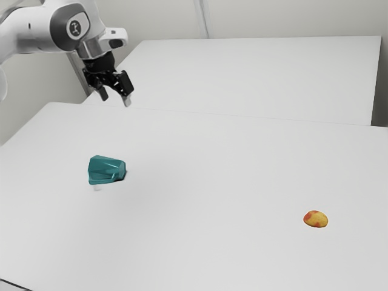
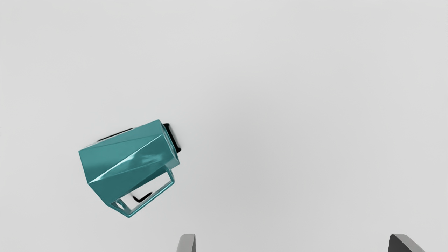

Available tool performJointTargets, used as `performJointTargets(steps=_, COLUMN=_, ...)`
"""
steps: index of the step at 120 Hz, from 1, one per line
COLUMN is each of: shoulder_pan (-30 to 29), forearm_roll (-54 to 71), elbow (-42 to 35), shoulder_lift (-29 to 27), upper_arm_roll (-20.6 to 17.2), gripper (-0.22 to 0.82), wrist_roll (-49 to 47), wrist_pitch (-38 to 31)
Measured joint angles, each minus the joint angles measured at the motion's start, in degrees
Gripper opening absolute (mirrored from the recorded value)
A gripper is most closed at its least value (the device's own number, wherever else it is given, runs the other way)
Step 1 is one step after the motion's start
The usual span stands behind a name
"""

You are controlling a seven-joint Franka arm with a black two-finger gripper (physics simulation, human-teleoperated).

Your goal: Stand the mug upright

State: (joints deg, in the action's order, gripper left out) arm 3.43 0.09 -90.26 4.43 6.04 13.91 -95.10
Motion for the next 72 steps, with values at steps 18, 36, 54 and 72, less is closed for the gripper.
performJointTargets(steps=18, shoulder_pan=0.76, forearm_roll=-0.16, elbow=-3.92, shoulder_lift=-1.82, upper_arm_roll=2.30, gripper=0.60, wrist_roll=-0.06, wrist_pitch=-2.89)
performJointTargets(steps=36, shoulder_pan=2.92, forearm_roll=-3.13, elbow=-15.79, shoulder_lift=-7.93, upper_arm_roll=7.78, gripper=0.60, wrist_roll=3.54, wrist_pitch=-9.98)
performJointTargets(steps=54, shoulder_pan=-0.28, forearm_roll=-21.53, elbow=-31.95, shoulder_lift=-15.65, upper_arm_roll=16.05, gripper=0.60, wrist_roll=18.80, wrist_pitch=-19.90)
performJointTargets(steps=72, shoulder_pan=-5.69, forearm_roll=-40.19, elbow=-42.77, shoulder_lift=-16.18, upper_arm_roll=19.94, gripper=0.60, wrist_roll=38.55, wrist_pitch=-24.19)
